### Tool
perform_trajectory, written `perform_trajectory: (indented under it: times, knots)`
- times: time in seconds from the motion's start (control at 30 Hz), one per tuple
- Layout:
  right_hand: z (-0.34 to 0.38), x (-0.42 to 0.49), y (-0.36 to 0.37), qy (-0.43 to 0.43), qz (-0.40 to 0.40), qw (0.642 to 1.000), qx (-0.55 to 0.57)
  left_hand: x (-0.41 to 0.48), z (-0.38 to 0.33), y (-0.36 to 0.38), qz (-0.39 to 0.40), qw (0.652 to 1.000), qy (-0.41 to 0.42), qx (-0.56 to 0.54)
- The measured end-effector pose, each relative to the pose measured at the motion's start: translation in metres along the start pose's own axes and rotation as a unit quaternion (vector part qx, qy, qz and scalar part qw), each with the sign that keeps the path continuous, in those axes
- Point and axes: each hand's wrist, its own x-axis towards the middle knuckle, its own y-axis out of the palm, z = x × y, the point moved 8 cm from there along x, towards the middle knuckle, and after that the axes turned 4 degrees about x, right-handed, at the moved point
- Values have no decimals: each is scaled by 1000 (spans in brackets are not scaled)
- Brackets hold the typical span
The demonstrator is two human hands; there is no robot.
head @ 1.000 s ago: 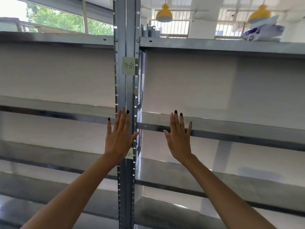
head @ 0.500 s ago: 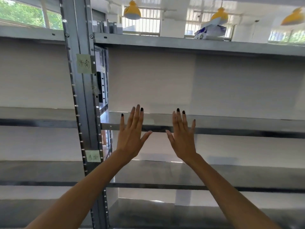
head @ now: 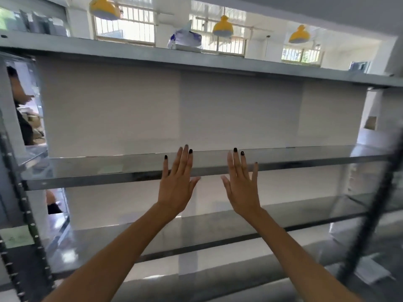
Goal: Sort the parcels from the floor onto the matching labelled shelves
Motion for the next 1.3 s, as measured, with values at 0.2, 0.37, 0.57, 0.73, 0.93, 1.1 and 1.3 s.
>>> perform_trajectory:
  times: [0.2, 0.37, 0.57, 0.73, 0.93, 1.1, 1.3]
  knots:
    - [-93, -20, -11, 66, -7, 998, -25, 31, -106, 12, 0, 998, 41, -42]
    - [-149, -35, -18, 111, 2, 993, -42, 41, -185, 22, 10, 994, 85, -73]
    - [-208, -53, -22, 162, 10, 985, -65, 60, -257, 28, -3, 988, 126, -90]
    - [-257, -68, -25, 207, 15, 973, -96, 76, -301, 51, -8, 982, 158, -108]
    - [-310, -78, -34, 258, 25, 954, -150, 101, -354, 71, -18, 965, 203, -163]
    - [-354, -92, -54, 304, 21, 937, -171, 119, -398, 71, -25, 950, 236, -204]
    - [-383, -117, -77, 342, 2, 916, -208, 118, -447, 69, -26, 918, 283, -277]
